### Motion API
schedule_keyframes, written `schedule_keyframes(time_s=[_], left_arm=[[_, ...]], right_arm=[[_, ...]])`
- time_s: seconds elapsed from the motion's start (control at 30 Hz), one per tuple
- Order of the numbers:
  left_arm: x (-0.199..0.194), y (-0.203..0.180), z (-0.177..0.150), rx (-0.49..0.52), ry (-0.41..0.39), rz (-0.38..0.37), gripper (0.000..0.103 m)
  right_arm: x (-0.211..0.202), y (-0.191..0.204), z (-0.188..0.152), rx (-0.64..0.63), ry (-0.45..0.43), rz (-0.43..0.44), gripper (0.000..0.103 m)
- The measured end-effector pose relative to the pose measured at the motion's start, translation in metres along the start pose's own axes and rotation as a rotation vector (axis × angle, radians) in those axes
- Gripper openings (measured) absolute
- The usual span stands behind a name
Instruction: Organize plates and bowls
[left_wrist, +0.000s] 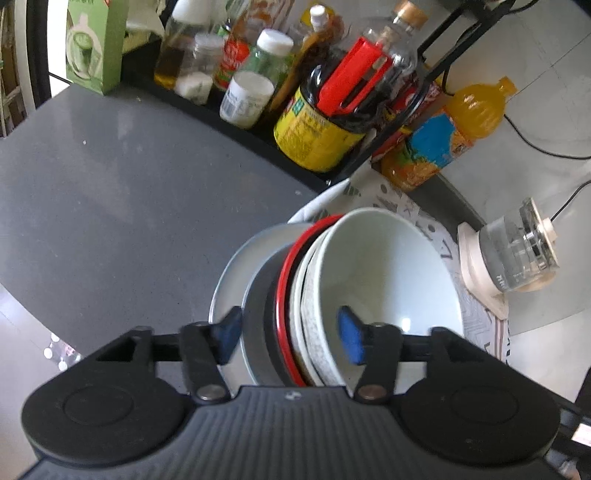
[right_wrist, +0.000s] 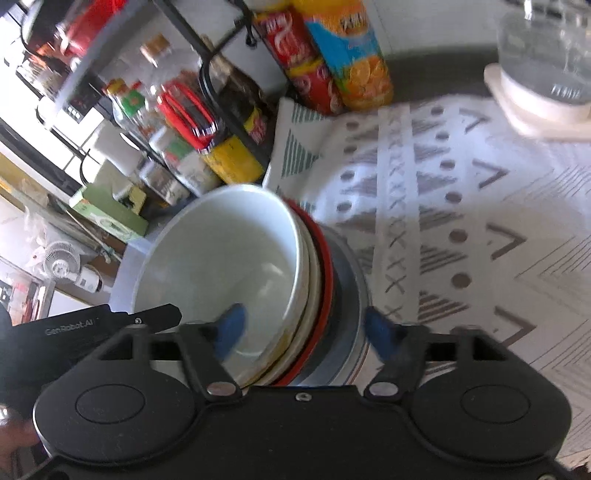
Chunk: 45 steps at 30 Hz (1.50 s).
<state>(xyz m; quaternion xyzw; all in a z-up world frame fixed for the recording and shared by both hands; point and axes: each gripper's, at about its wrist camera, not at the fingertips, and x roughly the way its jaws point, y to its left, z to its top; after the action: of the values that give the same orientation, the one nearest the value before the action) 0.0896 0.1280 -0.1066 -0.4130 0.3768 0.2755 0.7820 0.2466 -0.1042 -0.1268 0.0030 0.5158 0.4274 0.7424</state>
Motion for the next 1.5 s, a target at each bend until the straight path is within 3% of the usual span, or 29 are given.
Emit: schedule_keyframes(time_s=[0.17, 0.6, 1.0, 1.13, 1.5], left_arm=[[-0.018, -0.011, 0.001, 0.028, -0.049, 0.011, 0.075], [-0.063, -0.030, -0.021, 0.108, -0.112, 0.002, 0.083], [-0.090, -0.033, -0.025, 0.212, -0.122, -0.085, 0.083], [-0.105, -0.028, -0.028, 0.262, -0.119, -0.108, 0.083], [-0.132, -0.007, -0.053, 0.353, -0.094, -0.132, 0.083]], right_arm=[[-0.026, -0.008, 0.005, 0.013, -0.052, 0.015, 0.079], [-0.085, -0.023, -0.010, 0.044, -0.177, 0.018, 0.088], [-0.138, -0.017, -0.035, 0.084, -0.326, -0.093, 0.092], [-0.156, -0.005, -0.051, 0.097, -0.378, -0.146, 0.099], [-0.192, 0.032, -0.099, 0.130, -0.471, -0.251, 0.101]])
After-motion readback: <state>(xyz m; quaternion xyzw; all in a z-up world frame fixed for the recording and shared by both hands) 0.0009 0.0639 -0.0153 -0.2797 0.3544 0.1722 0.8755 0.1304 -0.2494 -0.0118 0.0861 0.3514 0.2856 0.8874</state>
